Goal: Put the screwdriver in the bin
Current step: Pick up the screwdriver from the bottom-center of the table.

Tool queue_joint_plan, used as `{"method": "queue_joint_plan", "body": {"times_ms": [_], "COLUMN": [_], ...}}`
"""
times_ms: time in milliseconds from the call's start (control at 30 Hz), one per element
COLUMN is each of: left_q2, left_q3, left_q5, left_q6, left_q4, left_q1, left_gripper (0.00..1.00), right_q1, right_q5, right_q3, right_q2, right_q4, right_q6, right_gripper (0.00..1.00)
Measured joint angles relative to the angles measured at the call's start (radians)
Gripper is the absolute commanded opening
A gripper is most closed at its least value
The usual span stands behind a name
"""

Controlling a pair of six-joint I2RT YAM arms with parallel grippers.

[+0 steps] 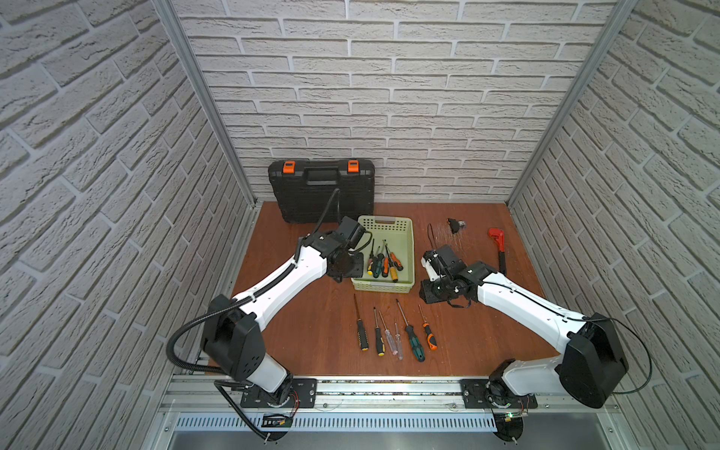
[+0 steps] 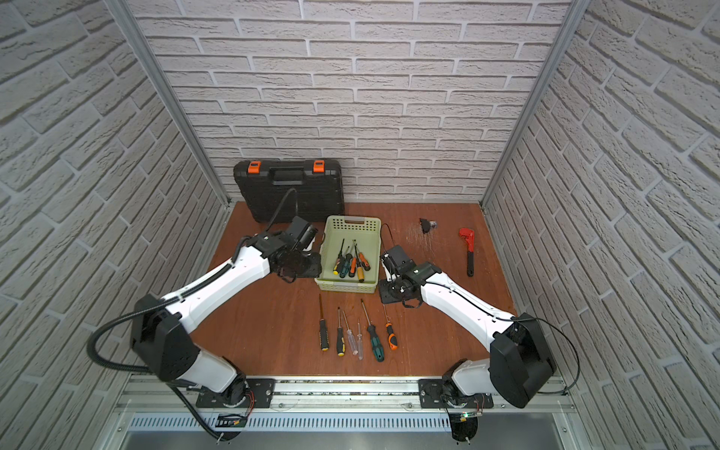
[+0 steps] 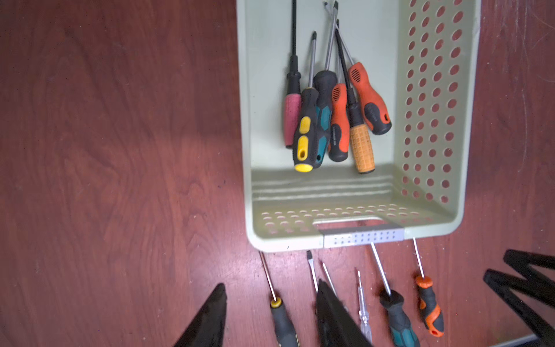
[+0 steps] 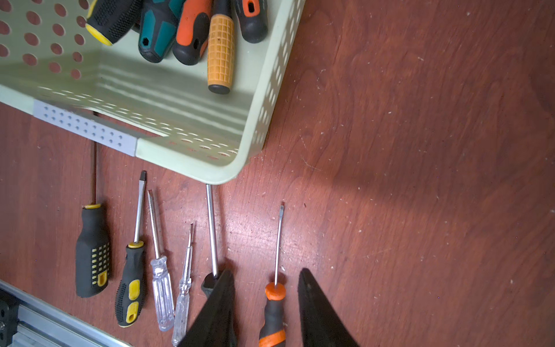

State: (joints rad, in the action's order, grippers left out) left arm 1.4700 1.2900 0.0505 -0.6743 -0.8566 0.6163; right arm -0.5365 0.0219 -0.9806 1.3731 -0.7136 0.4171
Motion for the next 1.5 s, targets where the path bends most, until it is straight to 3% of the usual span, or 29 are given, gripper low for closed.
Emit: {"method": "queue_joint_plan", "body": {"times_ms": [200, 400, 633, 900, 1433, 1500], "left_q2": [-0.217, -0.317, -0.342, -0.293, -0.277, -0.277], "left_q3": [-0.198, -0.326, -0.430, -0.435, -0.435, -0.435], "left_q5": [0.064, 0.114, 0.129, 0.127, 0.121, 0.121], "left_q6": [-0.045, -0.095, -0.165, -0.181, -0.187, -0.187], "left_q4": [0.023, 0.019, 0.040, 0.095, 0.119, 0.121], "left_q1": [0.000, 0.000, -0.001, -0.006, -0.015, -0.017], "left_gripper": [0.52, 0.52, 0.52, 0.52, 0.52, 0.52], "right_q1": [-0.013, -0.065, -0.151, -0.201, -0.225, -0.228], "right_q5": [-0.019, -0.039, -0.062, -0.053, -0.017, -0.018], "right_q3": [0.010, 0.011, 0.033, 0.150, 0.220, 0.220], "right_q2": [0.000, 0.000, 0.050, 0.024, 0.112, 0.112], "right_q4": [-0.040, -0.067, -0.097, -0.130, -0.031, -0.027], "right_q6": [-0.003, 0.028, 0.090, 0.156, 0.189, 0.197], "right_gripper": [0.40, 0.41, 0.48, 0.58, 0.37, 0.28]}}
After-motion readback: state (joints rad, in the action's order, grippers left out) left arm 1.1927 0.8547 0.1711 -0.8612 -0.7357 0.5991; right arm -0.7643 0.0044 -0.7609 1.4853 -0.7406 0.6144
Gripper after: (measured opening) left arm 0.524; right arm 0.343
